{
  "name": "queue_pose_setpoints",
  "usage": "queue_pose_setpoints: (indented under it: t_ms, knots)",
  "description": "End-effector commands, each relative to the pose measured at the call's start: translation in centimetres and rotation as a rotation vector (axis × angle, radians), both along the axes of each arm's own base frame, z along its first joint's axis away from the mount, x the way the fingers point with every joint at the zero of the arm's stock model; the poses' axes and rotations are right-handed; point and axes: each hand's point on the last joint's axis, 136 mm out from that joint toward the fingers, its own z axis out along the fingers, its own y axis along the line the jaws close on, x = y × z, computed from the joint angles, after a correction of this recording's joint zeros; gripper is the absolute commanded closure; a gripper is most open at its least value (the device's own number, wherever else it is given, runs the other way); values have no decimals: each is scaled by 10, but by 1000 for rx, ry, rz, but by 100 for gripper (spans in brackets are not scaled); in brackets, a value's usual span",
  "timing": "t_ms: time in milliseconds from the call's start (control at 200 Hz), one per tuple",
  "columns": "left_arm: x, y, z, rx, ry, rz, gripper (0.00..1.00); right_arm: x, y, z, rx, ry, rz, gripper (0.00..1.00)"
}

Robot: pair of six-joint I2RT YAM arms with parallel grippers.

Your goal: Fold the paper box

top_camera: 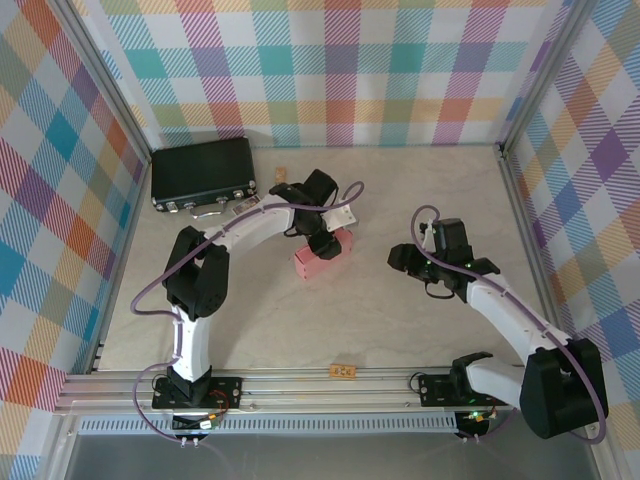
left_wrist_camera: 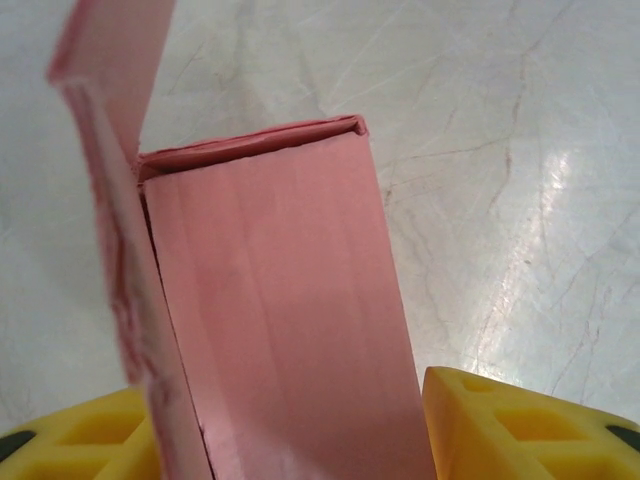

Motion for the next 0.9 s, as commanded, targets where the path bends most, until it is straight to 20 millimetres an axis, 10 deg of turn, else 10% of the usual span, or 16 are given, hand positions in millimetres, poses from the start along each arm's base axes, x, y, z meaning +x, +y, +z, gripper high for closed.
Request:
queue_pose_setpoints:
  t_ms: [0,895]
  knots:
    - [-15,-6,2,-23,42,-174,43,-7,-5,-6,-14,19,-10,45]
    - [-5,-29,15,-91,1,-447,30,-26,-17,-6,-33,22,-48,44]
